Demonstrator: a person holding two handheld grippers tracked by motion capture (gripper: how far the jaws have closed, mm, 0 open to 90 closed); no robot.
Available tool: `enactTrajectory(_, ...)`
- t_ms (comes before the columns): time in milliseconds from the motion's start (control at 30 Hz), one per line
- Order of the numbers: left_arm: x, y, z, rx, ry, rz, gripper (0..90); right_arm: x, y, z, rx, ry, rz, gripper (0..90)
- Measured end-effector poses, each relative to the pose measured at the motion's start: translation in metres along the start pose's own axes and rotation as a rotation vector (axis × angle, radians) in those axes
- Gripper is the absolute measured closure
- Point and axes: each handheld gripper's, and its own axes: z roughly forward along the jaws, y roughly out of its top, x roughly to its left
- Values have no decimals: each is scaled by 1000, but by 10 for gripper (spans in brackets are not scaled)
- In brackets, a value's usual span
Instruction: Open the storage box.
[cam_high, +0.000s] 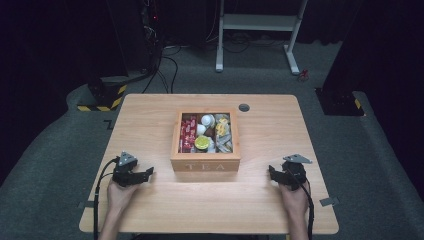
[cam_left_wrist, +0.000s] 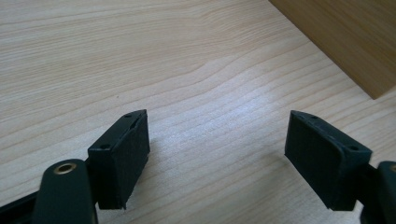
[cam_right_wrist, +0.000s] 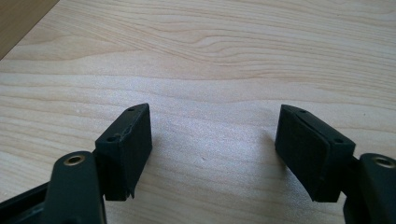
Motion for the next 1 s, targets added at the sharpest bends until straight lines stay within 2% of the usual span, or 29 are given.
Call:
enactTrajectory(100,-2,0,-2,-14,-20,0,242,0,0,0,0,0,2,273)
enactTrajectory(200,-4,1,-3,-13,-57,12,299,0,0,0,0,0,2,273)
enactTrajectory(467,-9,2,-6,-28,-92,25,323,0,0,0,0,0,2,273)
enactTrajectory(700,-21,4,-9,-37,-142,66,364,0,0,0,-1,1,0,274)
enactTrajectory(967,-27,7,-9,-37,-171,67,402,0,0,0,-1,2,-1,274)
enactTrajectory(1000,-30,6,-8,-33,-188,69,410,0,0,0,-1,2,-1,274)
